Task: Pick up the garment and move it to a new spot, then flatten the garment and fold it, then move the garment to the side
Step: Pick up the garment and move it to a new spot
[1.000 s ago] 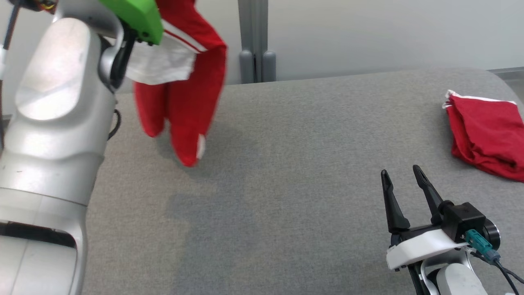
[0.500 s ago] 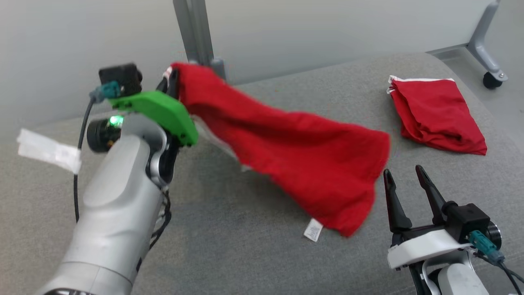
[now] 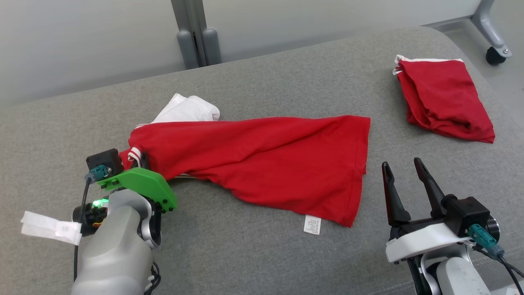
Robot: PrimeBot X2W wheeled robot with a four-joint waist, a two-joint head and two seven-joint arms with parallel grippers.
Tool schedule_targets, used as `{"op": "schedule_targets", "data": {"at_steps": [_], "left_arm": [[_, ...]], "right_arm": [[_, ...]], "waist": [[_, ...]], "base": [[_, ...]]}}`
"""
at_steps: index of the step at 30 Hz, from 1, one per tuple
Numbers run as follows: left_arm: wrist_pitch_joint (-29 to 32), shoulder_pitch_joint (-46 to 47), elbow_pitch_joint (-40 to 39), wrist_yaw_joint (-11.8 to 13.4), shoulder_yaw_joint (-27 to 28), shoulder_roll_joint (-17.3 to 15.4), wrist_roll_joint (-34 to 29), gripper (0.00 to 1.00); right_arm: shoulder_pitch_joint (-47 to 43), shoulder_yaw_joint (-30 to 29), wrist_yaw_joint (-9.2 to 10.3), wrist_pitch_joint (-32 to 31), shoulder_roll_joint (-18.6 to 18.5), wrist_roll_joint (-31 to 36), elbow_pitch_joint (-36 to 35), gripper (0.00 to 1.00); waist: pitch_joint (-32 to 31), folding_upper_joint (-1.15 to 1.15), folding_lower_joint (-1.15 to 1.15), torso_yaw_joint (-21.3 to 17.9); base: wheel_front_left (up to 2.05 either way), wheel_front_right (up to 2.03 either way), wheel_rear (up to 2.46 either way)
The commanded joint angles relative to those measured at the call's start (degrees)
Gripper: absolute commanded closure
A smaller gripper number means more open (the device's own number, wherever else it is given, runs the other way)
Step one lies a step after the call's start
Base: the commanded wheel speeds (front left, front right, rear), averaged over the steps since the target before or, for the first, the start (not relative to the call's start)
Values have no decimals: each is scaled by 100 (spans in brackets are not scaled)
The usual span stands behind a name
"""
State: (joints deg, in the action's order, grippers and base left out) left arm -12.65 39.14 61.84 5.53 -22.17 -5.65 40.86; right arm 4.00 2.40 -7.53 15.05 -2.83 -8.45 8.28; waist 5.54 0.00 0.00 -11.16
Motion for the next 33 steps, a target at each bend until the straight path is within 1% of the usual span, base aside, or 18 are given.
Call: {"op": "schedule_targets", "data": {"at_steps": [1,6,8,12,18,21,25,30,33], "left_arm": [[-102,-105,12,-55,0,28,-11,0],[-249,-280,-196,-297,-31,97,-130,0],[-254,-391,-453,-376,6,106,-225,0],[-254,-900,-1334,-438,212,60,-612,0],[-256,-1961,-2680,-516,547,61,-1244,0],[-256,-2525,-3275,-483,741,92,-1516,0],[-256,-3176,-3822,-423,958,154,-1688,0],[-257,-3791,-4265,-289,1143,219,-1867,0],[-257,-4008,-4436,-214,1186,239,-1895,0]], "right_arm": [[75,11,9,17,-13,28,15,0],[32,45,9,17,-13,58,55,0],[-37,30,9,17,-14,70,60,0],[-147,5,9,17,-12,132,90,0],[-262,10,9,17,-13,193,30,0],[-316,68,9,18,-13,125,14,0],[-455,92,9,17,-12,124,-45,0],[-665,114,9,17,-14,77,-136,0],[-760,148,9,17,-12,23,-144,0]], "waist": [[-70,0,0,103],[-241,0,0,243],[-351,0,0,311],[-578,0,0,464],[-837,0,0,679],[-935,0,0,786],[-1000,0,0,906],[-1016,0,0,1038],[-1011,0,0,1095]], "base": [[0,0,0],[0,0,0],[0,0,0],[0,0,0],[0,0,0],[0,0,0],[0,0,0],[0,0,0],[0,0,0]]}}
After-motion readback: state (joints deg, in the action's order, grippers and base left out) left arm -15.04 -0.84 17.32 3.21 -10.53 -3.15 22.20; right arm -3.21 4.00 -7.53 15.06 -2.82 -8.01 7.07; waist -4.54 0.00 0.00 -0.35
